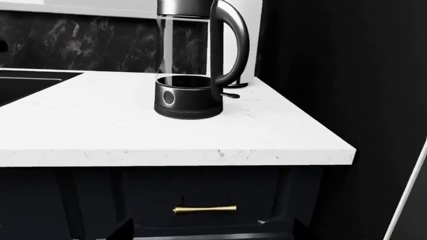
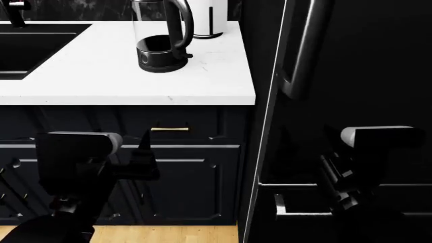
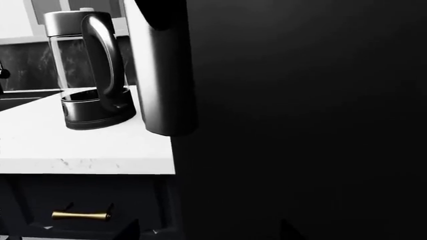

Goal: Press down the lever to turn on the electric kettle.

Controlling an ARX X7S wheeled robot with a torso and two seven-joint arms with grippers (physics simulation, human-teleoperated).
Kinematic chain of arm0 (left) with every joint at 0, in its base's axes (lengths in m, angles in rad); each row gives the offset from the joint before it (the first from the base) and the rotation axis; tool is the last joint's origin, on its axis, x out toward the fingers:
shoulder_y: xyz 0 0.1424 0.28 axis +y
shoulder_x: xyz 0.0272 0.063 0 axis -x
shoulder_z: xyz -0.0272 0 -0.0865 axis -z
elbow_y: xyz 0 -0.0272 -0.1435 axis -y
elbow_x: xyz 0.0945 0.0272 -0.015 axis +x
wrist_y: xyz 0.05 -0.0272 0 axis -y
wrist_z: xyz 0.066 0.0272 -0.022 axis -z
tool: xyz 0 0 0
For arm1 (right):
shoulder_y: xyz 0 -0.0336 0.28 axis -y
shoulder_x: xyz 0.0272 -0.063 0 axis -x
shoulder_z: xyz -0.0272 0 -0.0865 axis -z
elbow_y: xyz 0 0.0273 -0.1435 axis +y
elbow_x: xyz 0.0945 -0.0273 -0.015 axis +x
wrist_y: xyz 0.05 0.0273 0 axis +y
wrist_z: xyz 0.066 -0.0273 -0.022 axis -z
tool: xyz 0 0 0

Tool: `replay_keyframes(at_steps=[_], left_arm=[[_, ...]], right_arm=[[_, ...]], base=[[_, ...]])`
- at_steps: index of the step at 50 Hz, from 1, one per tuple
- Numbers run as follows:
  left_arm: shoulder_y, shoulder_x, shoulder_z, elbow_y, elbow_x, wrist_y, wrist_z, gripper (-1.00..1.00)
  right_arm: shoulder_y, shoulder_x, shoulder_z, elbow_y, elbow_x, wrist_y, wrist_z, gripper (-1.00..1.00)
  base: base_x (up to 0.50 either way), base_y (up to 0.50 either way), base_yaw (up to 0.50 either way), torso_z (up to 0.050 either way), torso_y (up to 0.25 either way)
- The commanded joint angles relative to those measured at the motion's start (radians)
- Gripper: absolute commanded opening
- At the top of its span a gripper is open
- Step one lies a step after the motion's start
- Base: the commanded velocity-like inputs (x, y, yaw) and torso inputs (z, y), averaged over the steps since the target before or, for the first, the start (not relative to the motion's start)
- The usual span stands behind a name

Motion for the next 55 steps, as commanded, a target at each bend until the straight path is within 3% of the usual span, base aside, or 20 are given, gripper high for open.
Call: replay_keyframes(at_steps=[1, 25, 55], left_arm=[[-0.002, 0.000, -0.003, -0.005, -0.009, 0.002, -0.012, 1.00], [0.002, -0.003, -0.007, 0.002, -0.040, 0.000, -0.027, 1.00], [0.005, -0.013, -0.014, -0.003, -0.071, 0.005, -0.045, 1.00]], right_arm=[[-0.003, 0.004, 0.003, -0.004, 0.011, -0.003, 0.003, 1.00], [0.000, 0.004, 0.012, 0.003, 0.043, 0.015, 0.021, 1.00], [0.011, 0.005, 0.023, 0.017, 0.090, 0.040, 0.039, 1.00]], base=[[0.00, 0.00, 0.00, 0.000, 0.000], [0.00, 0.47, 0.00, 0.000, 0.000], [0.19, 0.01, 0.00, 0.000, 0.000]])
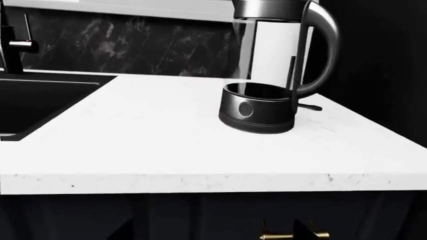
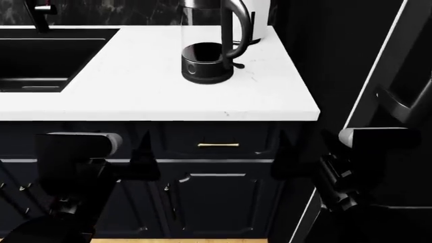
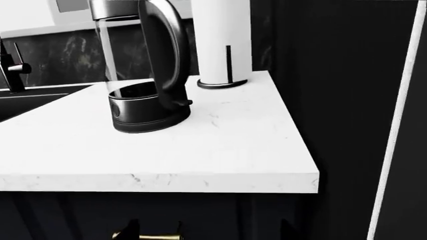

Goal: Press down the lever to turn on the electric kettle.

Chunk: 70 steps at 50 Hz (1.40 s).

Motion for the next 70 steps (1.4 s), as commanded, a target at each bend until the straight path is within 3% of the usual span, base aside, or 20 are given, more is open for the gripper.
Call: replay_keyframes(at_steps=[1, 19, 49, 70], left_arm=[[0.000, -0.003, -0.005, 0.001, -0.013, -0.002, -0.008, 1.00], [0.001, -0.009, 0.003, -0.006, -0.027, 0.007, -0.022, 1.00], [0.001, -0.018, 0.002, -0.016, -0.054, 0.017, -0.042, 1.00], [0.005, -0.026, -0.003, -0.012, -0.075, 0.020, -0.057, 1.00]], right_arm=[[0.003, 0.000, 0.006, 0.004, 0.017, 0.004, 0.006, 1.00], [-0.003, 0.003, 0.009, 0.009, 0.033, 0.004, 0.016, 1.00], [-0.002, 0.006, 0.015, 0.014, 0.063, 0.009, 0.040, 1.00], [0.027, 0.009, 0.022, 0.019, 0.084, 0.040, 0.085, 1.00]], base=[[0.29, 0.19, 0.00, 0.000, 0.000], [0.30, 0.33, 0.00, 0.000, 0.000], [0.36, -0.05, 0.00, 0.000, 0.001], [0.02, -0.01, 0.00, 0.000, 0.000]])
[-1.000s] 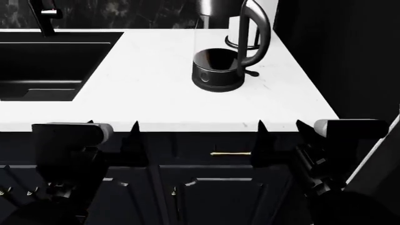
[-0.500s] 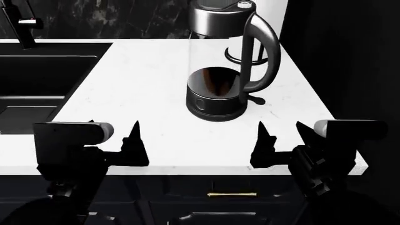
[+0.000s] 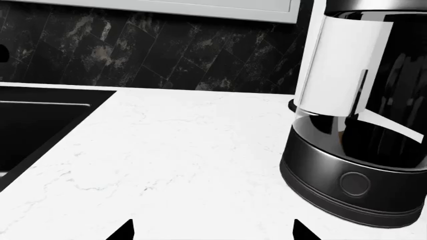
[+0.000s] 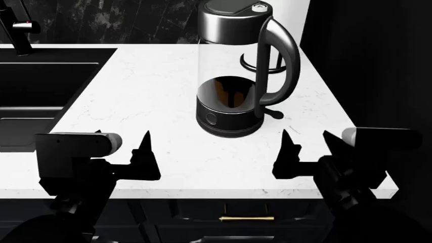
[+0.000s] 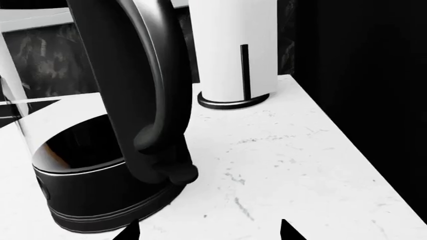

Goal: Press down the lever to turn on the electric kettle.

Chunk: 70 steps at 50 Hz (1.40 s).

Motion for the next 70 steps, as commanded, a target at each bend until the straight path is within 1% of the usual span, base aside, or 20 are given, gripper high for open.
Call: replay_keyframes(at_steps=[1, 11, 12, 19, 21, 24, 31, 38, 47, 53, 63, 70], left_arm=[[0.003, -0.004, -0.002, 0.000, -0.011, 0.004, -0.008, 1.00], [0.005, -0.006, -0.004, 0.000, -0.021, 0.007, -0.015, 1.00], [0.007, -0.006, -0.005, 0.001, -0.022, 0.007, -0.015, 1.00], [0.007, -0.008, -0.006, -0.002, -0.027, 0.011, -0.022, 1.00], [0.003, -0.009, -0.006, -0.004, -0.028, 0.011, -0.024, 1.00], [0.005, -0.011, -0.007, -0.003, -0.030, 0.012, -0.027, 1.00], [0.002, -0.012, -0.009, -0.003, -0.037, 0.010, -0.033, 1.00], [-0.002, -0.014, -0.003, -0.009, -0.043, 0.011, -0.039, 1.00], [-0.001, -0.019, -0.003, -0.010, -0.051, 0.014, -0.043, 1.00], [0.004, -0.021, -0.001, -0.008, -0.056, 0.018, -0.046, 1.00], [0.009, -0.025, -0.001, -0.009, -0.064, 0.023, -0.053, 1.00], [0.008, -0.028, 0.005, -0.015, -0.067, 0.029, -0.057, 1.00]], right_arm=[[0.017, 0.003, 0.002, 0.000, 0.018, 0.023, 0.023, 1.00], [0.043, 0.011, 0.005, -0.005, 0.064, 0.087, 0.047, 1.00], [0.046, 0.010, 0.005, -0.002, 0.063, 0.094, 0.055, -1.00], [0.044, 0.025, -0.027, -0.012, 0.020, 0.052, 0.058, -1.00], [0.032, 0.044, -0.072, -0.015, -0.083, -0.050, 0.059, -1.00], [0.035, 0.046, -0.081, -0.008, -0.112, -0.090, 0.057, -1.00], [0.069, 0.052, -0.045, -0.027, -0.016, 0.024, 0.072, -1.00], [0.107, 0.036, 0.044, -0.022, 0.141, 0.137, 0.077, -1.00], [0.143, 0.031, 0.077, -0.006, 0.235, 0.215, 0.102, -1.00], [0.153, 0.033, 0.053, 0.017, 0.233, 0.226, 0.114, -1.00], [0.156, 0.036, -0.009, 0.047, 0.169, 0.170, 0.106, -1.00], [0.167, 0.029, -0.020, 0.060, 0.169, 0.164, 0.111, -1.00]], base=[[0.00, 0.00, 0.00, 0.000, 0.000], [0.00, 0.00, 0.00, 0.000, 0.000], [0.00, 0.00, 0.00, 0.000, 0.000], [0.00, 0.00, 0.00, 0.000, 0.000], [0.00, 0.00, 0.00, 0.000, 0.000], [0.00, 0.00, 0.00, 0.000, 0.000], [0.00, 0.00, 0.00, 0.000, 0.000], [0.00, 0.00, 0.00, 0.000, 0.000], [0.00, 0.00, 0.00, 0.000, 0.000], [0.00, 0.00, 0.00, 0.000, 0.000], [0.00, 0.00, 0.00, 0.000, 0.000], [0.00, 0.00, 0.00, 0.000, 0.000]])
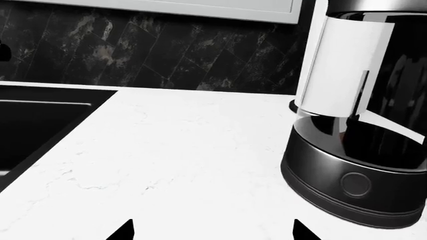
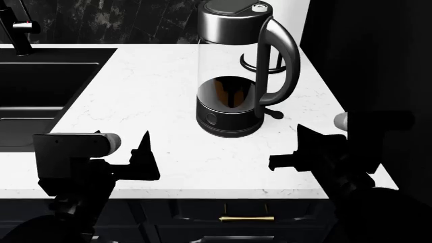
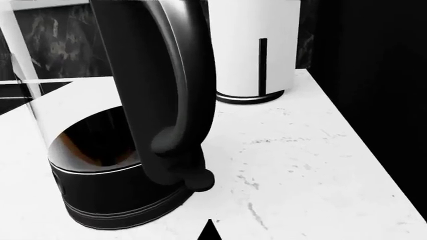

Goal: Press down the lever to turn on the electric kettle.

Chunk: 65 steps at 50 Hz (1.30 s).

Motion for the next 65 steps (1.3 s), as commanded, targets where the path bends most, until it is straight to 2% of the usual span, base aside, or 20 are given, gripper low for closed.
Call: replay_keyframes(at_steps=[1, 33, 65], left_arm=[[0.001, -0.004, 0.007, -0.007, -0.006, 0.008, -0.007, 1.00], [0.011, -0.014, 0.015, -0.020, -0.028, 0.031, -0.023, 1.00], [0.012, -0.027, 0.016, -0.025, -0.054, 0.039, -0.043, 1.00]], right_arm=[[0.014, -0.004, -0.033, 0.025, -0.014, -0.018, 0.003, -1.00], [0.009, -0.010, -0.168, 0.115, -0.180, -0.241, -0.072, -1.00], [0.020, -0.008, -0.180, 0.141, -0.161, -0.238, -0.062, -1.00]], base=[[0.00, 0.00, 0.00, 0.000, 0.000], [0.00, 0.00, 0.00, 0.000, 0.000], [0.00, 0.00, 0.00, 0.000, 0.000]])
